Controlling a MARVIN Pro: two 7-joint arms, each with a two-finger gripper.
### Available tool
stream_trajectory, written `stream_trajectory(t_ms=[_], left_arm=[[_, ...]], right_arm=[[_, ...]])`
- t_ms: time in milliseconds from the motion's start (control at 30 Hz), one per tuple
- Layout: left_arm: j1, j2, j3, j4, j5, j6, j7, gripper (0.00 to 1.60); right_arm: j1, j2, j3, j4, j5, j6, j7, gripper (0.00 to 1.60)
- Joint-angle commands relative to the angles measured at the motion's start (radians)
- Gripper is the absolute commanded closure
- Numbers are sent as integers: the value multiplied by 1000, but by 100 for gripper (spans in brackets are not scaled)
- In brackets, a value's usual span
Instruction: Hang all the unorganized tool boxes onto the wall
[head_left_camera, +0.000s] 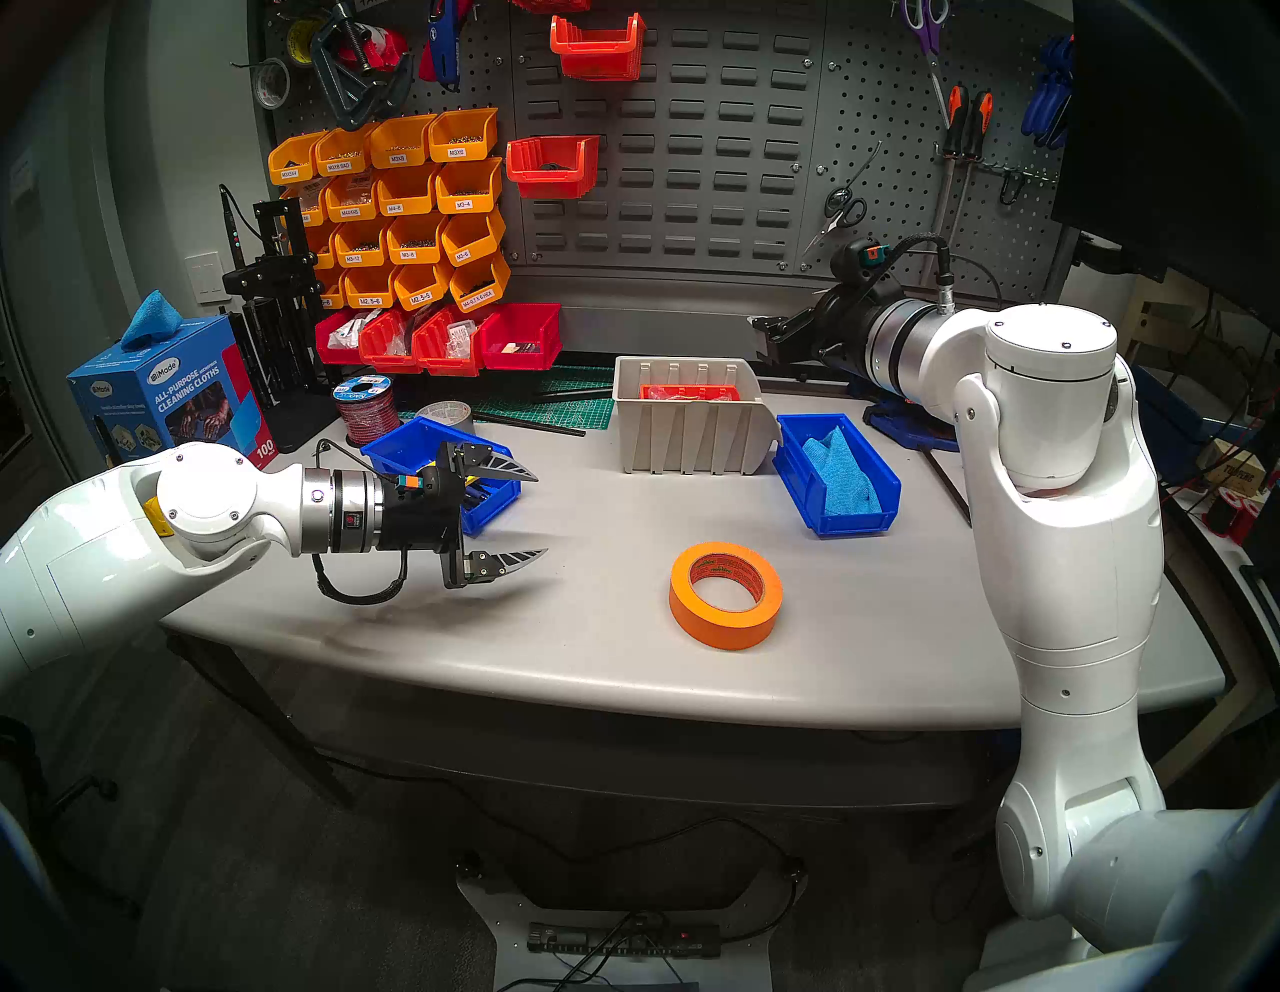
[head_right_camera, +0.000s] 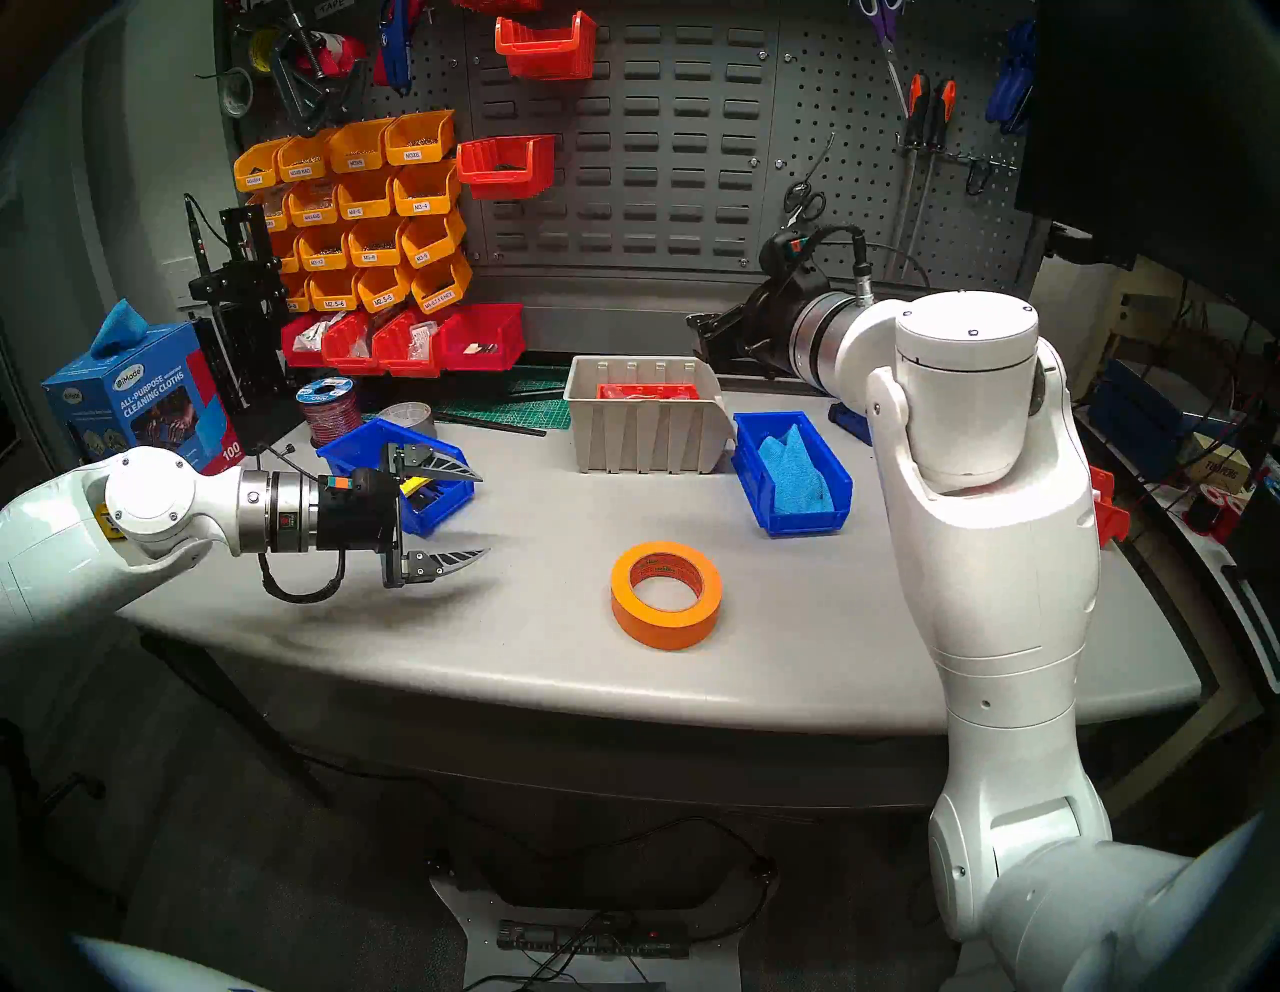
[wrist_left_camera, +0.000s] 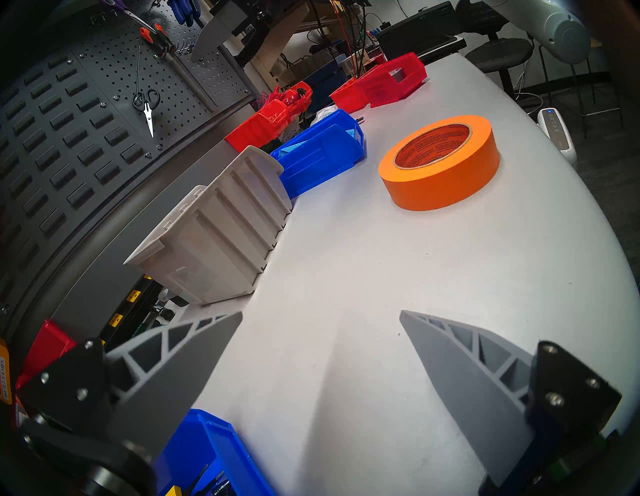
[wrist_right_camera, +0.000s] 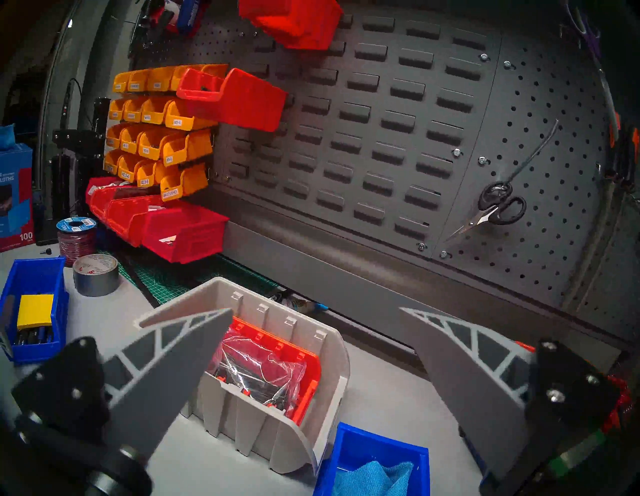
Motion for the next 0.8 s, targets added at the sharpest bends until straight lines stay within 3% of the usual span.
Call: stream_trajectory(t_ms=[0, 133, 333, 367, 433, 467, 500, 767], left_arm=[[-10, 2, -9, -2, -1, 0, -3, 0], [-10, 1, -9, -2, -1, 0, -4, 0], [-10, 1, -9, -2, -1, -1, -3, 0], [-10, 1, -9, -2, -1, -1, -2, 0], [-10, 1, -9, -2, -1, -1, -2, 0], [-10, 1, -9, -2, -1, -1, -2, 0], [-10, 1, -8, -2, -1, -1, -2, 0], [-9, 1, -8, -2, -1, -1, -2, 0]], right_arm=[[36, 18, 2, -5, 10, -2, -6, 0], [14, 17, -2, -26, 32, -2, -5, 0], [-89, 28, 21, -122, 73, -2, 6, 0], [-129, 39, 27, -157, 80, -2, 7, 0], [-125, 49, 23, -157, 88, -2, 13, 0], [-167, 51, 38, -190, 89, -2, 8, 0], [-147, 68, 27, -181, 99, -2, 15, 0], [-271, 108, 53, -263, 140, -2, 34, 0]])
